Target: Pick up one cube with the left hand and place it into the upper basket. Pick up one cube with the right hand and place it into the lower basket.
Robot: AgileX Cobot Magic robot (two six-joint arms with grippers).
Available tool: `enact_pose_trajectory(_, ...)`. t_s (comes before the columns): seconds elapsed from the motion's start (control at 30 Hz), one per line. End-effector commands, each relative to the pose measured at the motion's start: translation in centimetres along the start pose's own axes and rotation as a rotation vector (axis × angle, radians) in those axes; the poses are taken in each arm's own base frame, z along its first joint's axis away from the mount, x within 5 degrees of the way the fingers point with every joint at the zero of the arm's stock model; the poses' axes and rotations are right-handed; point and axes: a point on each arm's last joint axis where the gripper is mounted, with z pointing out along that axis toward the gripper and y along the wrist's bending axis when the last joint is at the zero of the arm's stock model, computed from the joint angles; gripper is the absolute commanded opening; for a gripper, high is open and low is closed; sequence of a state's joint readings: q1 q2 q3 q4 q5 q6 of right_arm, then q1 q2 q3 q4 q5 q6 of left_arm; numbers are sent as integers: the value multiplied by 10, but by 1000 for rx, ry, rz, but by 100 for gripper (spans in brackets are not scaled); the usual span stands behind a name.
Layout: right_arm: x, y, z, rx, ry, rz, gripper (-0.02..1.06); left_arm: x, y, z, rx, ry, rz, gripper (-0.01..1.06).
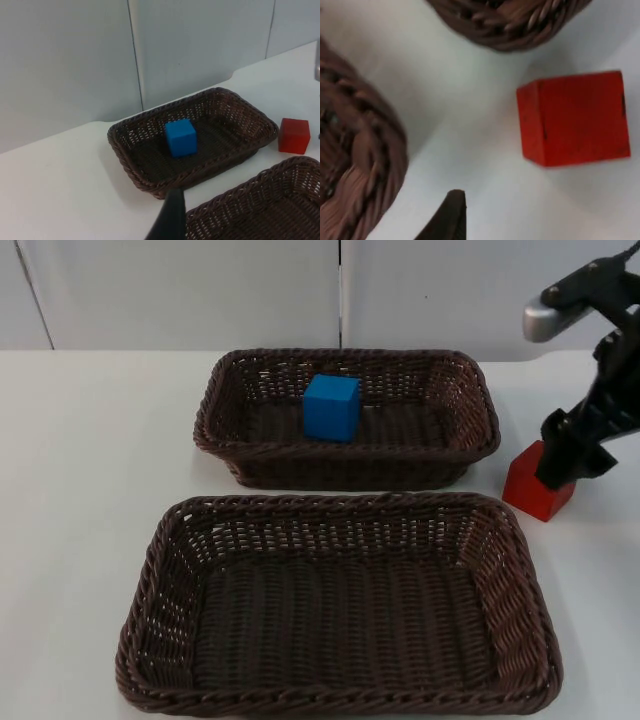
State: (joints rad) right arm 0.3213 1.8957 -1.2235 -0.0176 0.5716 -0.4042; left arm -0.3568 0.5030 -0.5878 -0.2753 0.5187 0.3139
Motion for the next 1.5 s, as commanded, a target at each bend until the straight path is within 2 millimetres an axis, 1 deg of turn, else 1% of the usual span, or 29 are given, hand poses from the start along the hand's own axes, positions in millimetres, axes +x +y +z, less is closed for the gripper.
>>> enact_pose_trajectory(0.0,-8,-4,10,7,-11,-11,105,2,0,0,-1,2,-1,77)
enact_pose_trajectory(0.07,-15,-6,23,3,-3,-11,105,2,0,0,-1,2,-1,77)
enact_pose_trajectory(0.1,-15,-6,23,3,-3,-11,105,2,0,0,-1,2,-1,77)
enact_pose_trajectory(0.2,-23,-10,40,-2,8,-11,105,2,0,0,-1,2,-1,77)
enact_pose_trajectory(0.23,-26,-11,44,-3,10,-11,105,2,0,0,-1,2,-1,77)
enact_pose_trajectory(0.27,-26,-11,44,-3,10,-11,105,2,0,0,-1,2,-1,77)
enact_pose_trajectory(0.33,-29,-12,55,-6,18,-7,105,2,0,0,-3,3,3,77)
enact_pose_trajectory(0.43,-30,-13,69,-12,31,-7,105,2,0,0,-5,3,7,77)
enact_pose_trajectory(0.47,-30,-13,69,-12,31,-7,105,2,0,0,-5,3,7,77)
enact_pose_trajectory(0.6,-24,-10,86,-28,67,-7,105,2,0,0,-6,4,9,77)
enact_pose_trajectory(0.73,-22,-9,89,-32,75,-7,104,2,1,0,-8,0,10,77)
enact_pose_trajectory(0.8,-22,-9,89,-32,75,-7,101,2,1,0,-9,0,12,77)
enact_pose_trajectory(0.83,-22,-9,89,-31,75,-9,97,2,1,0,-9,0,12,77)
enact_pose_trajectory(0.87,-22,-9,89,-31,75,-9,97,2,1,0,-9,0,12,77)
enact_pose_trajectory(0.93,-22,-9,89,-31,75,-9,85,2,1,0,-9,0,12,77)
enact_pose_trajectory(0.97,-22,-9,89,-30,76,-2,76,2,1,0,-10,0,13,77)
enact_pose_trajectory(1.07,-22,-9,85,-34,86,17,43,2,1,0,-11,1,16,77)
enact_pose_trajectory(1.1,-22,-9,85,-34,86,17,43,2,1,0,-11,1,16,77)
enact_pose_trajectory(1.17,-23,-10,77,-37,95,21,21,2,1,0,-13,1,19,77)
enact_pose_trajectory(1.23,-25,-11,64,-38,102,20,3,2,1,0,-13,1,19,77)
enact_pose_trajectory(1.27,-26,-12,55,-38,102,20,0,2,1,0,-13,1,19,77)
enact_pose_trajectory(1.3,-26,-12,55,-38,102,20,0,2,1,0,-13,1,19,77)
enact_pose_trajectory(1.43,-32,-15,10,-32,95,22,0,2,1,0,-13,1,19,77)
enact_pose_trajectory(1.47,-32,-15,10,-32,95,22,0,2,1,0,-13,1,19,77)
